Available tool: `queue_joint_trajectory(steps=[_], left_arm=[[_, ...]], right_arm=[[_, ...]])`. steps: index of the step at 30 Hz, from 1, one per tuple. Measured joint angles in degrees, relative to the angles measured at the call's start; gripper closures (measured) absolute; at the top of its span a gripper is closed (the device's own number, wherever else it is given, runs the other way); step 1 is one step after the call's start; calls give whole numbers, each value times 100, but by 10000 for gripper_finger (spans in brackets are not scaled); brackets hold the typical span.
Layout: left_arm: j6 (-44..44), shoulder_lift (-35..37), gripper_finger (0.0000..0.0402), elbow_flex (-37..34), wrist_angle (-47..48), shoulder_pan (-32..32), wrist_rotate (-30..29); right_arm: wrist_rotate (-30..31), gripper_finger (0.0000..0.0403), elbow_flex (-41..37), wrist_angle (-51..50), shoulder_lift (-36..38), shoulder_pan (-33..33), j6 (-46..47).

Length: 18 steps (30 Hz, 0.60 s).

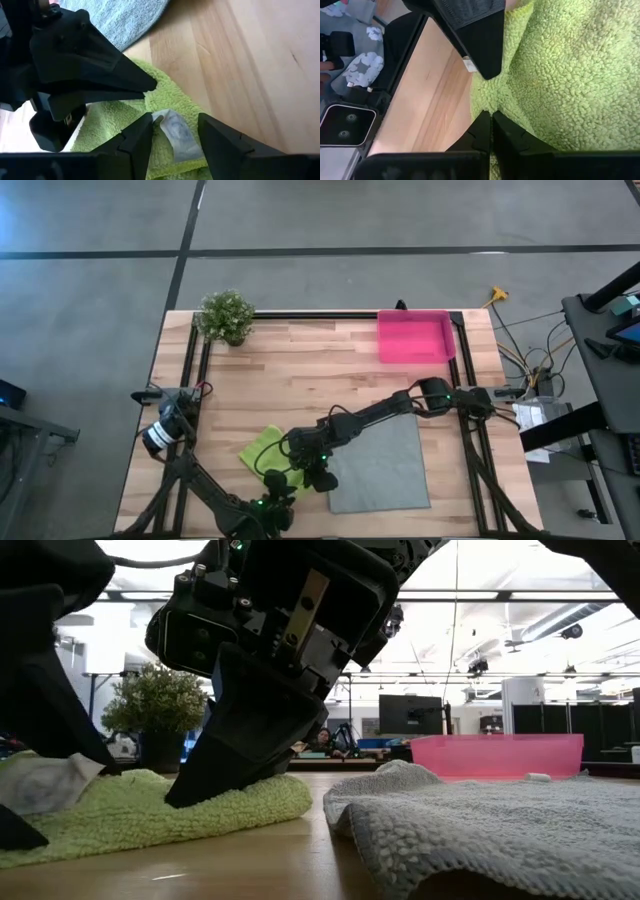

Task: Roll microfiber towels into tight, uniform cylinder then place into a basket
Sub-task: Roll the green microfiber cloth

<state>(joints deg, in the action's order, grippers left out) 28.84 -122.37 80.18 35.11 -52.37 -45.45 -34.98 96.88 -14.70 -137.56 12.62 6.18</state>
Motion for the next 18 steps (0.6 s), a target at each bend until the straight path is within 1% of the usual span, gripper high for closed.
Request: queue_joint_trajectory(steps=[2,5,7,10,13,16,18], left_arm=[[9,-2,254,29,26,-10,-3],[-420,29,254,148,99,-8,102],[-846,104,254,285,245,-17,228],[-1523,232,253,550,705,-55,282],[-2421,280,253,759,1345,-130,488],[-3135,280,253,862,1929,-219,573],[-3481,280,253,840,2089,-248,571]], right_arm=[[0,394,0,1,0,0,-8],[0,394,7,2,0,0,-18],[0,394,9,2,0,0,-25],[-2,394,9,-5,0,0,-63],[-9,394,9,-6,0,0,-121],[-9,394,9,-2,0,-2,-168],[-11,394,9,1,0,-2,-192]])
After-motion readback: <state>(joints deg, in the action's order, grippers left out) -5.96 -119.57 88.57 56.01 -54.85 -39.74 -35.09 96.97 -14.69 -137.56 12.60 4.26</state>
